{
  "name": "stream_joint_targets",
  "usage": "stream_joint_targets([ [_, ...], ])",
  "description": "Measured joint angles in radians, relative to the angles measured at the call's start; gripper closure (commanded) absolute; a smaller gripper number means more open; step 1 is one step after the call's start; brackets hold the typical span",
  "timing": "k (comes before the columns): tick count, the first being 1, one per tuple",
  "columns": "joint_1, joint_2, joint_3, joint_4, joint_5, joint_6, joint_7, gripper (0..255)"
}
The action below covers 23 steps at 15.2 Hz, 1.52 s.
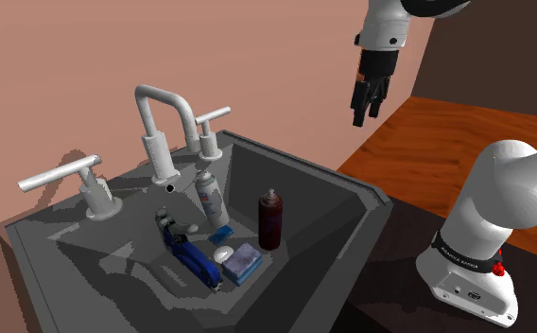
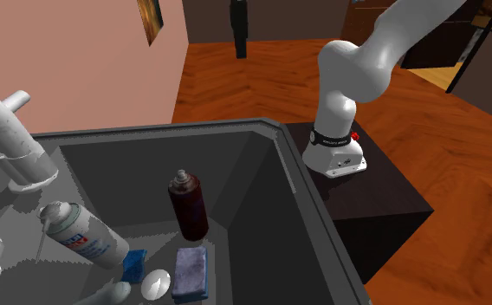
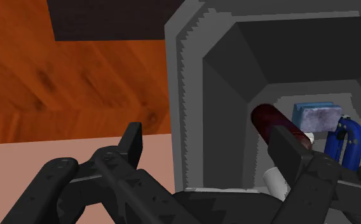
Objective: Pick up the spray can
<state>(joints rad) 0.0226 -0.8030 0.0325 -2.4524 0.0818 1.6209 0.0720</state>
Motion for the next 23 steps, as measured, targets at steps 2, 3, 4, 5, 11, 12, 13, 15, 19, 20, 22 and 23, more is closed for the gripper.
stream_joint_targets([
  [2, 0.000, -0.011, 0.021, -0.015, 0.003, 0.017, 0.023, 0],
  [3, 0.000, -0.029, 0.053, -0.040, 0.007, 0.044, 0.062, 0],
  [4, 0.000, -0.041, 0.093, -0.053, 0.011, 0.069, 0.108, 0],
  [5, -0.001, -0.047, 0.136, -0.068, 0.014, 0.100, 0.159, 0],
  [11, -0.035, -0.039, 0.447, -0.139, 0.021, 0.297, 0.507, 0],
  [12, -0.050, -0.022, 0.507, -0.137, 0.015, 0.328, 0.571, 0],
  [13, -0.067, -0.010, 0.565, -0.131, 0.007, 0.347, 0.635, 0],
  [15, -0.121, 0.030, 0.689, -0.111, -0.020, 0.391, 0.765, 0],
  [19, -0.320, 0.140, 0.980, -0.029, -0.118, 0.462, 1.038, 0],
  [20, -0.388, 0.163, 1.064, 0.001, -0.148, 0.467, 1.109, 0],
  [22, -0.559, 0.200, 1.258, 0.079, -0.207, 0.466, 1.244, 0],
  [23, -0.659, 0.205, 1.363, 0.121, -0.231, 0.463, 1.303, 0],
])
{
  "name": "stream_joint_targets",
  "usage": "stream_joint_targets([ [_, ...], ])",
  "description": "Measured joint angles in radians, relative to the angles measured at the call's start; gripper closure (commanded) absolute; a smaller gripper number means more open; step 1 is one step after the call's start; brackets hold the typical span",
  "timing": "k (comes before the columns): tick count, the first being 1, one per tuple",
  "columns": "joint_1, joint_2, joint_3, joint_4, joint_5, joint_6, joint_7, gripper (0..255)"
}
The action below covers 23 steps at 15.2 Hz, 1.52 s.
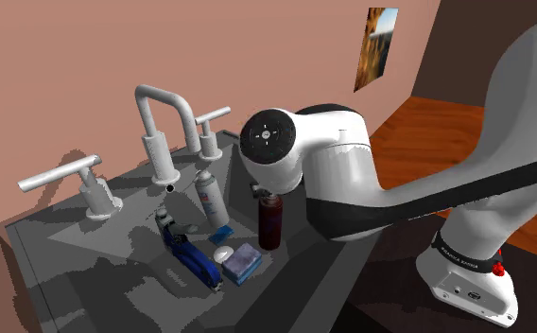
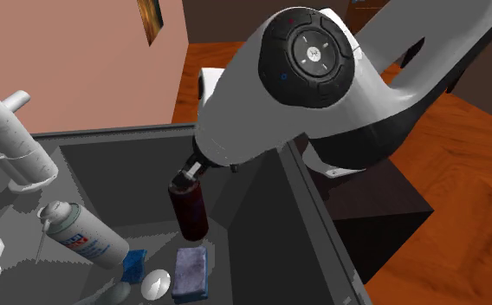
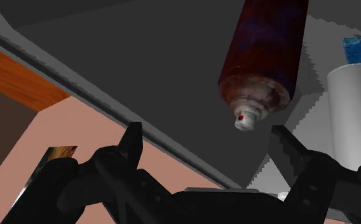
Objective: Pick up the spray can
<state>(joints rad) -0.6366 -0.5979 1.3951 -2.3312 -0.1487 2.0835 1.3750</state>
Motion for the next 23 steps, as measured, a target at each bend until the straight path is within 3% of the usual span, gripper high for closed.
stream_joint_targets([
  [3, -0.262, -0.069, 0.250, 0.121, -0.015, -0.024, 0.115, 0],
  [4, -0.316, -0.092, 0.299, 0.149, -0.007, -0.025, 0.128, 0],
  [5, -0.339, -0.106, 0.321, 0.156, -0.002, -0.022, 0.135, 0],
  [11, -0.403, -0.147, 0.406, 0.150, 0.029, 0.023, 0.167, 0],
  [12, -0.409, -0.149, 0.411, 0.151, 0.031, 0.027, 0.167, 255],
  [23, -0.411, -0.149, 0.411, 0.154, 0.029, 0.026, 0.167, 255],
])
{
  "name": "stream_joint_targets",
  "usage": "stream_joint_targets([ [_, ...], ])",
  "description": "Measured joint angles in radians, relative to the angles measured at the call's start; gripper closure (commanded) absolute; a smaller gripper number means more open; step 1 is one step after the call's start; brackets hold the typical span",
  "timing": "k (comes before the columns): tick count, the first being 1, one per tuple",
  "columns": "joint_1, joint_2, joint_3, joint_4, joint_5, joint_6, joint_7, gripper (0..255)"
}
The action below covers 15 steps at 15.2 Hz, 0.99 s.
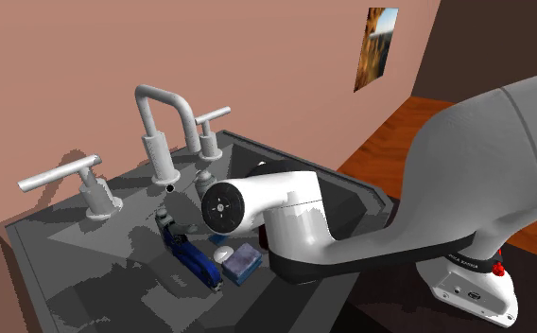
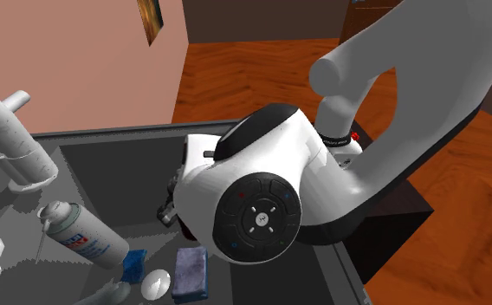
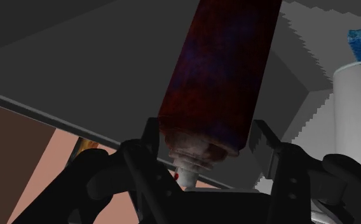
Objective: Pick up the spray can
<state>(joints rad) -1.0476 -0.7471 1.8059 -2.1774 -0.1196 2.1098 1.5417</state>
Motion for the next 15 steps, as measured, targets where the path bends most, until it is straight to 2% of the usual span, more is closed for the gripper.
stream_joint_targets([
  [15, 0.117, 0.066, -0.163, 0.047, -0.057, -0.128, -0.060, 255],
])
